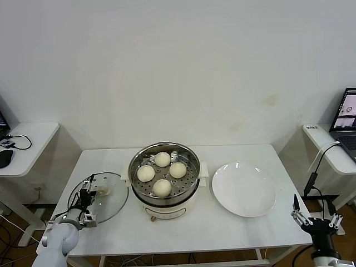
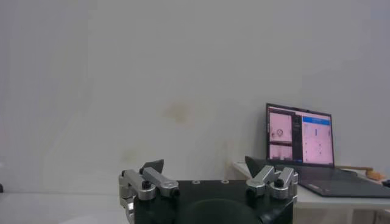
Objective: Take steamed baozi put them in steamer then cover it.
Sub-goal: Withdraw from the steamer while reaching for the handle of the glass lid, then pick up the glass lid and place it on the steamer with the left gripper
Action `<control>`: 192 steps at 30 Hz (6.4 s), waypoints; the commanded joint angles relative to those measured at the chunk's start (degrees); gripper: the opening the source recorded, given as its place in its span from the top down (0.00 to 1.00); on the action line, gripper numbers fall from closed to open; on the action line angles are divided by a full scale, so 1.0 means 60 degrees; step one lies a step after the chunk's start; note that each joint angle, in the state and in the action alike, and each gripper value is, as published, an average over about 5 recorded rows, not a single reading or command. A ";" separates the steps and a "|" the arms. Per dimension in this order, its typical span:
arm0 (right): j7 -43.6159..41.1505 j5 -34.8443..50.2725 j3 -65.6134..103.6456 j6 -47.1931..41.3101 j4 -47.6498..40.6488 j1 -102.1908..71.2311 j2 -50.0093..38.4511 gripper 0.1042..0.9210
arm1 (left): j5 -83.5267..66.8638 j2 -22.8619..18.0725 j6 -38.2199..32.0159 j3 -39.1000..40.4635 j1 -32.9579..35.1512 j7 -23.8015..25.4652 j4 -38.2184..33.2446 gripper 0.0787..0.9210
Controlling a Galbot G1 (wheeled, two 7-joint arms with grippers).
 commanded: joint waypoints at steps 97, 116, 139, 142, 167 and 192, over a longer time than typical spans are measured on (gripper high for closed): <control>0.0087 -0.1870 -0.1586 0.0554 -0.0714 0.0261 -0.0195 0.12 | 0.1848 -0.3052 0.3732 0.3456 -0.0543 0.3073 -0.5837 0.92; 0.0066 -0.1909 -0.1602 0.0591 -0.0715 0.0216 -0.0212 0.12 | 0.2828 -0.3590 0.3460 0.3568 -0.0697 0.2917 -0.4704 0.92; 0.0037 -0.1971 -0.1684 0.0622 -0.0736 0.0192 -0.0229 0.12 | 0.2971 -0.3622 0.3318 0.3362 -0.0387 0.2898 -0.4941 0.92; 0.0033 -0.1991 -0.1705 0.0622 -0.0729 0.0186 -0.0220 0.12 | 0.2968 -0.3625 0.3315 0.3357 -0.0361 0.2902 -0.4956 0.92; 0.0023 -0.2054 -0.1763 0.0659 -0.0736 0.0154 -0.0190 0.12 | 0.3046 -0.3656 0.3117 0.3351 -0.0344 0.2964 -0.4922 0.92; 0.0022 -0.1949 -0.1688 0.0683 -0.0845 0.0051 -0.0442 0.12 | 0.0748 -0.2627 0.2472 0.2838 0.2850 0.1945 -0.8651 0.14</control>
